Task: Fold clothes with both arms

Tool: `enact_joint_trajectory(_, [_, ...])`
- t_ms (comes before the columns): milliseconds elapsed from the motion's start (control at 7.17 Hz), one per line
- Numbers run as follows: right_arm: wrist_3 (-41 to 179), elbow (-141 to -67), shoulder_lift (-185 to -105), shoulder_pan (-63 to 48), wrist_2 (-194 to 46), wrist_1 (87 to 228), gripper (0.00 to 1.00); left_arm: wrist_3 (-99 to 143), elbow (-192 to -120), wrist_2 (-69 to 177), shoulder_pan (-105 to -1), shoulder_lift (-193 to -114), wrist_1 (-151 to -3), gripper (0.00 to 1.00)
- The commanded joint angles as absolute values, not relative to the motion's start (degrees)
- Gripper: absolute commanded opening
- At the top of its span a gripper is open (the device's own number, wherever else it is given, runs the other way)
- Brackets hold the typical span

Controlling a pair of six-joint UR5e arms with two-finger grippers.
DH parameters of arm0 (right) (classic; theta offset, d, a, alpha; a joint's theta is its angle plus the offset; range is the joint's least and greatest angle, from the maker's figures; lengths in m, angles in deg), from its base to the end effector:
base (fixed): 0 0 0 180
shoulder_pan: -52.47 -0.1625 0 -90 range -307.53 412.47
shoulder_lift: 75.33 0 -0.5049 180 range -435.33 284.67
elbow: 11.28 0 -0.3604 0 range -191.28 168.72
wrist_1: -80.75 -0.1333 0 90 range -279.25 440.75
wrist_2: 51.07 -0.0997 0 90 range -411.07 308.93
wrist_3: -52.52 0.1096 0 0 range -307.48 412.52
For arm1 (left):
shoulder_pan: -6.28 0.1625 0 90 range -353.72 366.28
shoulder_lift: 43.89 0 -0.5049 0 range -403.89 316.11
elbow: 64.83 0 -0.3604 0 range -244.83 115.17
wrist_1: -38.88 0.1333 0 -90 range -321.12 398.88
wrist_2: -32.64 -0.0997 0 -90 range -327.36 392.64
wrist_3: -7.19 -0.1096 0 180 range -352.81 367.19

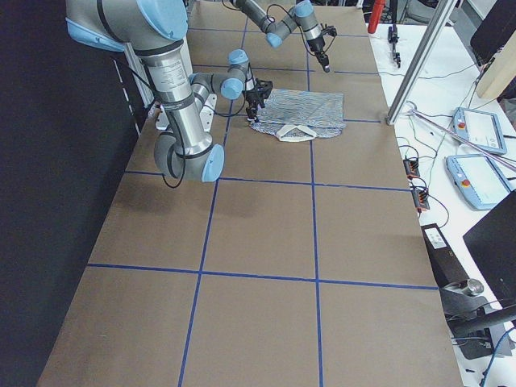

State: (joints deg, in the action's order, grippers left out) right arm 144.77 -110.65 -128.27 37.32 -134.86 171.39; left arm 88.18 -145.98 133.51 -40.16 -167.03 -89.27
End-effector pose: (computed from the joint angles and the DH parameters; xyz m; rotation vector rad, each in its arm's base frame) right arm -0.6380 -0.3231 0.3088 0.1925 -0.7856 0.3303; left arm 0.4325 -0.6183 0.3984 0.3582 1.0520 -0.4823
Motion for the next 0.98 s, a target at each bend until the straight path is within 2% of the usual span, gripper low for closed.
enact_joint_trajectory(0, [135.5, -108.6, -125.4, 38.8, -135.3, 177.1, 1.0, 88.2, -145.8, 133.5, -40.0, -166.9, -89.5, 0.36])
enact_joint_trajectory(418, [131.6, -107.9, -126.8, 38.9, -136.6, 178.3, 1.0, 88.2, -145.9, 133.5, -40.0, -167.0, -89.4, 0.37])
enact_joint_trajectory(558, [130.0, -110.0, -128.6, 38.0, -137.5, 179.1, 1.0, 88.2, -145.8, 133.5, -40.0, -167.0, -89.3, 0.37])
enact_joint_trajectory(837, [126.6, -118.5, -137.3, 35.7, -138.9, 179.2, 1.0, 88.2, -146.0, 133.5, -40.0, -167.0, -89.1, 0.37])
